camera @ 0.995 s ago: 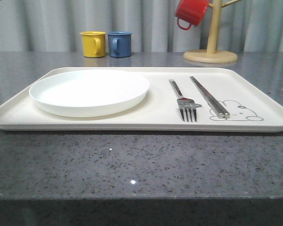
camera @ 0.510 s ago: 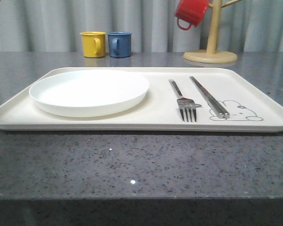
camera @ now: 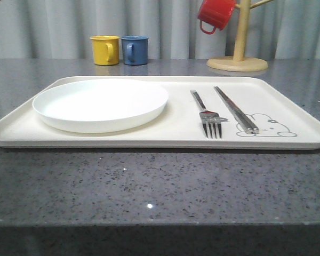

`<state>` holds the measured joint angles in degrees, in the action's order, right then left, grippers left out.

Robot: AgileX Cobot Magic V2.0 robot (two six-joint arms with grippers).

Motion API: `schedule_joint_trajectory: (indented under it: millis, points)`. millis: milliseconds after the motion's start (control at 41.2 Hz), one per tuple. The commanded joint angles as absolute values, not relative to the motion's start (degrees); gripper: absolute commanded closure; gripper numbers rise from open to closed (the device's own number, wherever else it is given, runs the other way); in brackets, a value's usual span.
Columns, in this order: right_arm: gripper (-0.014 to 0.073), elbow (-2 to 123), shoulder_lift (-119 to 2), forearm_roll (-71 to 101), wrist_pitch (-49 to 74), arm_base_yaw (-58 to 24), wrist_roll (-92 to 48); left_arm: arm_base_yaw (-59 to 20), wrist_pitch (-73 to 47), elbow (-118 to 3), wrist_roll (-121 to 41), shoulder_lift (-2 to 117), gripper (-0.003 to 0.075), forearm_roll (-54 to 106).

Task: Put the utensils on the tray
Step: 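Grasp the spoon and lay it beside the chopsticks with the right gripper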

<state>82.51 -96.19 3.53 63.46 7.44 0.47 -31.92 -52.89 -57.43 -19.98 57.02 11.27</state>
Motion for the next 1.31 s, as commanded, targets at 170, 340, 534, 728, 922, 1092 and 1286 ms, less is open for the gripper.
schedule_joint_trajectory:
  millis: [170, 340, 534, 728, 922, 1092, 1286]
  points:
    - [0.0577, 84.03, -91.33, 15.62, 64.19, -3.36, 0.31, -31.89, -49.79, -58.95, -19.29, 56.58, 0.0300, 12.18]
    - [0.0577, 84.03, -93.42, 17.87, 61.55, -7.46, 2.83, -31.89, -49.79, -58.95, -19.29, 56.58, 0.0300, 12.18]
    - [0.0577, 83.97, -97.02, 17.81, 58.78, -8.48, 5.58, -31.89, -49.79, -58.95, -19.29, 56.58, 0.0300, 12.18]
    - [0.0547, 83.97, -99.87, 17.54, 59.22, -8.48, 7.10, -31.89, -49.79, -58.95, -19.29, 56.58, 0.0300, 12.18]
    - [0.0357, 83.97, -99.92, 17.07, 59.59, -8.48, 7.27, -31.89, -49.79, -58.95, -19.29, 56.58, 0.0300, 12.18]
    - [0.0284, 84.16, -98.87, 13.56, 60.17, -8.48, 6.62, -31.89, -49.79, -58.95, -19.29, 56.58, 0.0300, 12.18]
    - [0.0284, 84.02, -92.39, 12.42, 63.43, -8.61, -0.69, -31.89, -49.79, -58.95, -19.29, 56.58, 0.0300, 12.18]
